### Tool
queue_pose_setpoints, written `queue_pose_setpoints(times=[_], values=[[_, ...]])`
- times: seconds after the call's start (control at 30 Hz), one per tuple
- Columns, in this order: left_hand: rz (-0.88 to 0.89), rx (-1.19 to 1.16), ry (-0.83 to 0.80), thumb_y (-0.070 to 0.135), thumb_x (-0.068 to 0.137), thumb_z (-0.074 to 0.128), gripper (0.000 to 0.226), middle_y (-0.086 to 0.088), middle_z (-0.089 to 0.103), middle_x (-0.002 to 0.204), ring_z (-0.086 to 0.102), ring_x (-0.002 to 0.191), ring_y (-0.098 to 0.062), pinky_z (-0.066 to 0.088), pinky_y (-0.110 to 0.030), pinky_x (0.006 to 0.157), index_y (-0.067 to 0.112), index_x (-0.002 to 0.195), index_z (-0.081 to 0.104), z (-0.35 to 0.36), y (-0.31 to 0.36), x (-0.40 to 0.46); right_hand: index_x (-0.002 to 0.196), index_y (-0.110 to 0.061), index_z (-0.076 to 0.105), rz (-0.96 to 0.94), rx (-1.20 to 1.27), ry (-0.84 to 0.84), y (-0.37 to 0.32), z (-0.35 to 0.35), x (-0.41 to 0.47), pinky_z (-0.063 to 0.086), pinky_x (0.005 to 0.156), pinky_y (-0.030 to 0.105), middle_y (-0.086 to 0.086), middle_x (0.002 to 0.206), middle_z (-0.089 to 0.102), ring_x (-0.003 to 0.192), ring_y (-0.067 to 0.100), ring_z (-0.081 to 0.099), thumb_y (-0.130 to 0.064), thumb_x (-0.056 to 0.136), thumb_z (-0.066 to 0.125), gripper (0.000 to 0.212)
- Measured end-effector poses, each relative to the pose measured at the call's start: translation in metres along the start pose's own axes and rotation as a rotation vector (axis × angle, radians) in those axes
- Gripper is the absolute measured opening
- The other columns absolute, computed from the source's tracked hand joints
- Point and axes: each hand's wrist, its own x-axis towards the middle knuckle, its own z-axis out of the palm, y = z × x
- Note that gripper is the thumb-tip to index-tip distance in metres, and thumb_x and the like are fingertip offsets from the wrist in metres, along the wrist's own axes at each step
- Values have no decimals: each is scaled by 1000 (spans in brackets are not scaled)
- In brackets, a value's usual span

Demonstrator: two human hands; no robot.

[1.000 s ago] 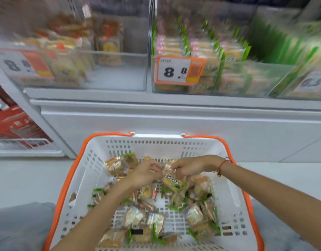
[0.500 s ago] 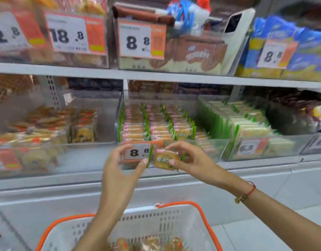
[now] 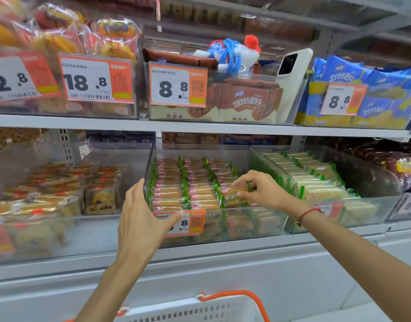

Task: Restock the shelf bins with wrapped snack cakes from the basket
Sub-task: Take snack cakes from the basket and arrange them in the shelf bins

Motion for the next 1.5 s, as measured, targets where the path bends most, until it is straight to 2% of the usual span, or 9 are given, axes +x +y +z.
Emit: queue_pose_setpoints(times=[0.13,0.27,0.6,0.73,0.9,1.03,1.2,1.33,1.5], values=[[12,14,0,53,59,84,111,-2,33,148,39,131,-20,39,-36,102,16,147,27,0,0,1,94,-31,73,-98,-280,43,0,8,1,41,76,25,-11,94,57,91,9,47,-33,76,79,19],[12,6,4,53,58,84,110,-2,35,146,42,129,-20,41,-37,101,17,146,28,0,-1,2,99,-34,72,-91,-229,-36,-10,7,6,37,70,23,-18,85,50,81,7,51,-20,78,77,25],[3,-39,0,48,59,85,108,-3,35,145,39,130,-19,38,-35,103,15,145,29,1,-1,2,112,-31,70,-10,-240,-254,-21,2,11,49,87,33,-8,97,59,90,12,57,-9,87,62,34],[47,-63,22,42,63,85,107,-4,27,148,29,135,-19,29,-28,108,12,147,25,2,0,-4,117,-31,66,-77,-162,-1,-16,10,-19,42,94,27,-10,112,61,106,10,55,-15,89,62,32],[260,-33,146,37,68,83,87,-4,39,141,35,128,-19,24,-17,104,13,140,40,-3,-6,-29,106,-29,68,-205,68,180,-36,20,-75,40,80,12,-20,98,59,93,0,54,-29,84,65,22],[288,-49,113,44,73,77,58,5,52,122,43,114,-13,30,-17,94,21,122,56,0,-33,-72,101,-32,69,-145,105,-49,-32,56,-113,46,71,17,-16,96,62,84,3,56,-41,84,67,20],[78,30,-209,26,78,77,32,10,56,115,44,115,-12,34,-23,92,27,107,64,21,-97,-136,100,-27,70,77,55,-420,-9,134,-144,51,78,31,-11,92,64,82,9,60,-32,87,67,14],[-63,203,-517,27,86,66,22,11,59,116,48,118,-15,41,-29,90,34,106,63,38,-147,-186,107,-22,68,182,9,-652,1,204,-180,41,73,21,-2,102,66,89,12,58,-23,90,60,19],[-126,404,-741,23,88,62,44,6,52,134,47,124,-17,43,-29,99,29,131,55,48,-196,-221,116,-15,63,174,-128,-873,1,263,-210,42,81,33,7,130,52,108,28,54,-19,91,58,25]])
